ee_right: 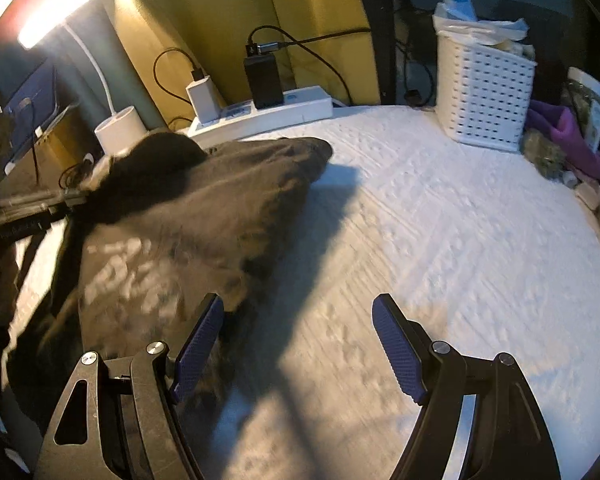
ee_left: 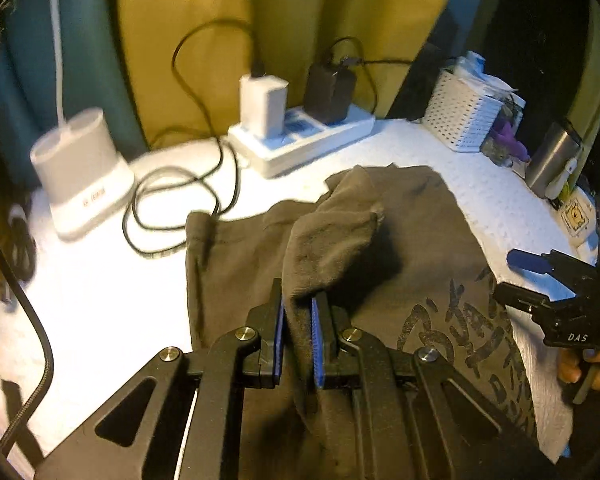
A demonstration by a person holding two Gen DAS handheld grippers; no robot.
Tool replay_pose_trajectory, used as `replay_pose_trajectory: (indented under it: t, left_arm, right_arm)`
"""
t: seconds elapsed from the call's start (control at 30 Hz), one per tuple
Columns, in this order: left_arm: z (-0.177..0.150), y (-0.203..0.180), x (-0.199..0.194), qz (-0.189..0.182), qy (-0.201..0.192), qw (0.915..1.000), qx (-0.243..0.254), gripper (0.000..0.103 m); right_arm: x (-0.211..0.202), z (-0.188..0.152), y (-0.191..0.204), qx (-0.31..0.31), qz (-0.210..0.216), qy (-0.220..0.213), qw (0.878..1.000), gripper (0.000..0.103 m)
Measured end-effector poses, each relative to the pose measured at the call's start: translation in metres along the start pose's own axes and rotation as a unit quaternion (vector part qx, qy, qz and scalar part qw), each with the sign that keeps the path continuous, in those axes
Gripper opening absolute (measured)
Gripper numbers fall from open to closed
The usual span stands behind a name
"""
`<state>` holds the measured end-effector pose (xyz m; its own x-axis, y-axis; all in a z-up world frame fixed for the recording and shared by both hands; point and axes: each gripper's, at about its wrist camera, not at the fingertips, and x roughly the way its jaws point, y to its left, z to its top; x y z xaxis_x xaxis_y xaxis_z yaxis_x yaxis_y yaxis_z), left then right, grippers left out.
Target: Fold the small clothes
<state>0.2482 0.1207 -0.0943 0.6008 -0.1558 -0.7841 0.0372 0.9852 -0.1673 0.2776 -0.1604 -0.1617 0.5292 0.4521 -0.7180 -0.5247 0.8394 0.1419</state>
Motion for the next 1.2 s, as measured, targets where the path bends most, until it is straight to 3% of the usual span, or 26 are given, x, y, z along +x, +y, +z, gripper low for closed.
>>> replay_pose_trajectory:
  t: [0.13,0.17,0.2,0.27,0.33,0.4,0.47,0.53,0.57,0.6,0.67,0.87,1.0,1.2]
  left_arm:
    - [0.003,0.012,-0.001,-0.019,0.010,0.9995,-0.023,0.017]
    - [0.006,0.011,-0.003,-0.011,0.006,0.9998,-0.016,0.030]
    - [0.008,0.010,-0.005,0.001,0.000,1.0000,-0.007,0.050]
    - [0.014,0.007,-0.008,0.006,-0.014,0.9998,0.010,0.063]
    - [0.020,0.004,-0.004,-0.004,-0.010,0.9996,0.024,0.063]
    - [0.026,0.002,0.005,0.002,-0.008,0.9990,0.044,0.063]
    - [0.030,0.004,0.018,0.005,-0.004,0.9987,0.051,0.063]
    - [0.033,0.011,0.034,0.004,0.009,0.9990,0.043,0.054]
    - [0.033,0.013,0.039,0.003,0.013,0.9991,0.039,0.028]
    - [0.033,0.017,0.044,-0.002,0.021,0.9993,0.032,0.011]
    - [0.031,0.019,0.041,-0.011,0.013,0.9995,0.028,0.002]
    - [0.031,0.028,0.014,0.038,-0.028,0.9985,0.029,0.002]
    - [0.025,0.045,0.022,0.057,-0.005,0.9984,-0.005,0.003]
    - [0.018,0.065,0.000,0.076,-0.017,0.9957,-0.051,0.003]
  right_arm:
    - [0.010,0.017,0.004,0.000,0.007,-0.004,1.000,0.078]
    - [0.013,0.022,0.004,0.001,0.007,-0.006,1.000,0.078]
    - [0.015,0.026,0.004,0.003,0.008,-0.008,1.000,0.078]
    - [0.022,0.037,0.003,0.006,0.014,-0.011,1.000,0.078]
    - [0.030,0.046,0.001,0.008,0.023,-0.015,1.000,0.075]
    - [0.042,0.054,-0.002,0.009,0.020,-0.010,1.000,0.064]
    - [0.050,0.059,-0.006,0.018,0.015,-0.008,1.000,0.064]
    - [0.058,0.062,-0.007,0.017,0.012,-0.004,1.000,0.063]
    - [0.062,0.063,-0.007,0.015,0.009,-0.002,1.000,0.063]
    - [0.063,0.064,-0.006,0.012,0.008,-0.003,1.000,0.063]
    - [0.067,0.066,-0.004,0.004,0.001,-0.004,1.000,0.063]
    - [0.077,0.074,0.002,-0.011,-0.010,-0.005,1.000,0.063]
    - [0.082,0.076,0.005,-0.023,-0.022,-0.002,0.999,0.063]
    - [0.077,0.073,0.002,-0.018,-0.047,-0.004,0.999,0.063]
